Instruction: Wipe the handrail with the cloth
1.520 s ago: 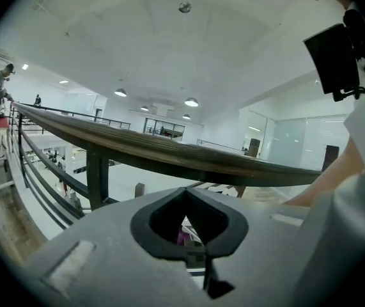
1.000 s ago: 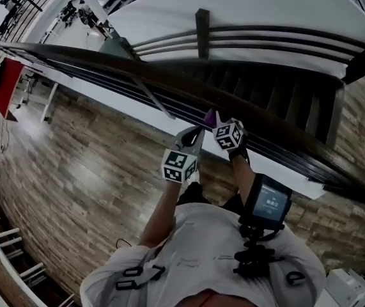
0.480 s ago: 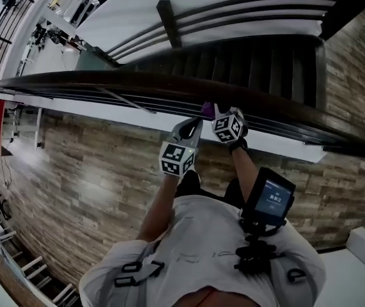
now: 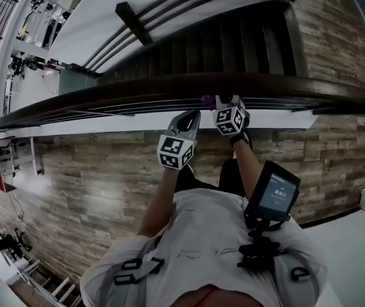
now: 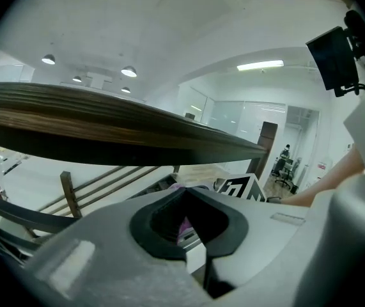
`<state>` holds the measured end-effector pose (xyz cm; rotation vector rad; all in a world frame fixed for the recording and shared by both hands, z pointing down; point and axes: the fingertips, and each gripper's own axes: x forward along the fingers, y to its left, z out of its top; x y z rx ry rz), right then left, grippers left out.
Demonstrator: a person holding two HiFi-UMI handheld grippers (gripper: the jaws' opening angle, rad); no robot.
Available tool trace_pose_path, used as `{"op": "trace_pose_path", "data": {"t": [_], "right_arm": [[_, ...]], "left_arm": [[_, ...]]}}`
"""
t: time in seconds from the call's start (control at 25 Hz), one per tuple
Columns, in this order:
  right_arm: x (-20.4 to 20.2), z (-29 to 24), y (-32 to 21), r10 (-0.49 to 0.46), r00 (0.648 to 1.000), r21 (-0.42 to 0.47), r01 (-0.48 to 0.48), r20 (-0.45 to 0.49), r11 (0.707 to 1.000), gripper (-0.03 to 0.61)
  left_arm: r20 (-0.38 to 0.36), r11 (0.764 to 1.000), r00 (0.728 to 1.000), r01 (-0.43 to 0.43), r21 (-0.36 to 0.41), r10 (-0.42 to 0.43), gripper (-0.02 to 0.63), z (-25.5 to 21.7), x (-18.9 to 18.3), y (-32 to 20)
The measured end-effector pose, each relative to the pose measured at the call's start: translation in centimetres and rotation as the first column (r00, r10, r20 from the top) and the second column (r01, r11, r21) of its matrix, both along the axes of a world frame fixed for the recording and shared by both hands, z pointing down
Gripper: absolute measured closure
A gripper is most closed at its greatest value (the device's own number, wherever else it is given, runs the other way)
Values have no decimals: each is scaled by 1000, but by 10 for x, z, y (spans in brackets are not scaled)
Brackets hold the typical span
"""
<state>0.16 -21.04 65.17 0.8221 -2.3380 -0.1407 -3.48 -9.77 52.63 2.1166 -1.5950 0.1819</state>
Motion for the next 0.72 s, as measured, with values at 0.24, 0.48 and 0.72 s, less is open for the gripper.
{"op": "trace_pose_path", "data": {"t": [0.24,0.48,0.72], "right_arm": [[96,-4,-35,112,994,34,-112,9,993,529],[189,-6,-72,241,970,29,-242,32,970,529],[287,-6,-113,384,922,42,-386,53,921,529]], "left_arm": [[-19,992,992,-129,5,129,612,0,83,-35],[-27,972,971,-236,10,236,612,4,159,-64],[-27,946,946,-324,5,324,612,11,225,-89]]}}
